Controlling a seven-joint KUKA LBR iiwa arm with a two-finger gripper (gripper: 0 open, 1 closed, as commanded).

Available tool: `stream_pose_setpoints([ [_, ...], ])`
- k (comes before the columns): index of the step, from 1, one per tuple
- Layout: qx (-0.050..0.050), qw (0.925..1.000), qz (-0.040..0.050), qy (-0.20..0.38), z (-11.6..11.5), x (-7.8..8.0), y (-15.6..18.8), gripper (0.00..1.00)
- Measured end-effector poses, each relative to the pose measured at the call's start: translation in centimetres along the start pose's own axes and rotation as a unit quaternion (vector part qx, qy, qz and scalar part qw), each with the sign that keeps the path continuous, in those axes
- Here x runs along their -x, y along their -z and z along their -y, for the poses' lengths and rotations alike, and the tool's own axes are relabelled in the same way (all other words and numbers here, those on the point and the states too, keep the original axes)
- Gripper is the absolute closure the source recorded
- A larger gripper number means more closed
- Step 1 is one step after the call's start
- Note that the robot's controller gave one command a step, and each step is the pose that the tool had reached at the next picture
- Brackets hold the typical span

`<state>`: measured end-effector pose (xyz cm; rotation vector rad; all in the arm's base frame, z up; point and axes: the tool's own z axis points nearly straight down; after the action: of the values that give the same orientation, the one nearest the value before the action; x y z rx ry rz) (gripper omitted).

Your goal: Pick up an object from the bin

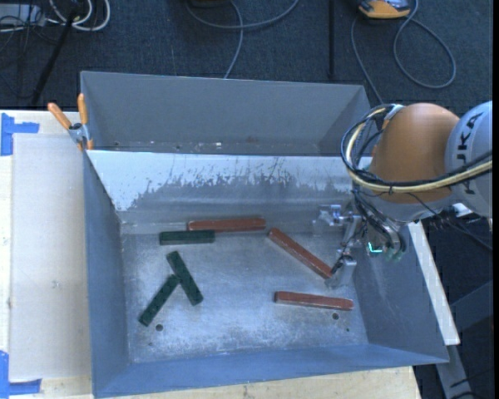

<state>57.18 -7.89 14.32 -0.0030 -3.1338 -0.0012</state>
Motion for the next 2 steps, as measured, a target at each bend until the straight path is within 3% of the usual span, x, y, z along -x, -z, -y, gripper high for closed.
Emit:
stream_pose_setpoints([
  [1,-0.001,0.9872,0.0026,0.159,2.5,-4.3,1.1,0.00],
  [2,0.001,0.9899,0.0009,0.142,2.2,-5.6,-7.8,0.00],
])
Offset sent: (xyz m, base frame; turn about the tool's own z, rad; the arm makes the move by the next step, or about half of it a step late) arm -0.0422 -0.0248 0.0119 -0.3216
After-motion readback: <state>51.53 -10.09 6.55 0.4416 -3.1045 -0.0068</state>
